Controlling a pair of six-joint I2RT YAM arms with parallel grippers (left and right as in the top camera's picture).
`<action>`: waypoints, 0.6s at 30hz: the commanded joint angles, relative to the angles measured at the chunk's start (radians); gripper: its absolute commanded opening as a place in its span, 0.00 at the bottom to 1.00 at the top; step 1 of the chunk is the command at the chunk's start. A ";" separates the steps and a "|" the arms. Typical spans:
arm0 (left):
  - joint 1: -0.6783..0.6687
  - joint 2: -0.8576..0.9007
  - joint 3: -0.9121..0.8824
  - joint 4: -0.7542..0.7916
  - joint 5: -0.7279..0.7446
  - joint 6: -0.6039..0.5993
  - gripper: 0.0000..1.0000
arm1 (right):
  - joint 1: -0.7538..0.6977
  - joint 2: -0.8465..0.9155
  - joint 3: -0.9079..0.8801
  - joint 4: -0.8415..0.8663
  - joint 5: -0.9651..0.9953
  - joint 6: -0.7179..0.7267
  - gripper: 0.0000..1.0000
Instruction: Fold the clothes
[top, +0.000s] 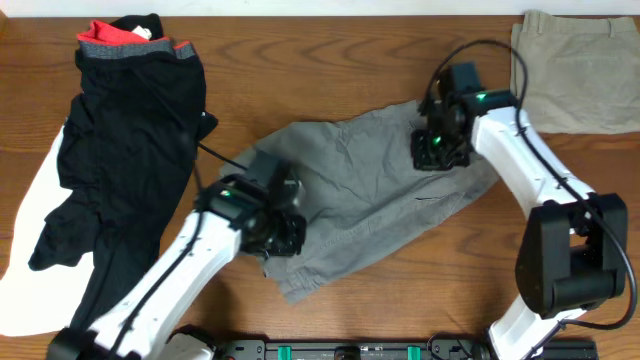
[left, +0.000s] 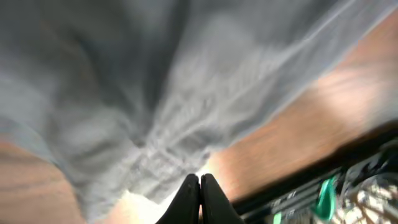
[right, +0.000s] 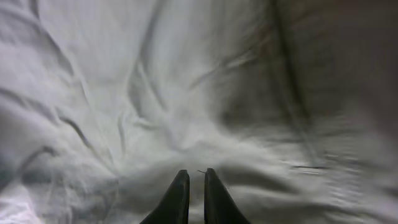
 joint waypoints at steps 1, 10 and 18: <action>0.068 -0.059 0.039 0.036 -0.069 -0.016 0.06 | 0.040 -0.014 -0.063 0.035 -0.005 -0.007 0.09; 0.267 -0.074 0.038 0.196 -0.087 -0.093 0.06 | 0.116 -0.014 -0.227 0.191 0.039 -0.021 0.01; 0.304 -0.061 0.037 0.201 -0.089 -0.092 0.06 | 0.182 0.000 -0.330 0.270 0.100 -0.011 0.01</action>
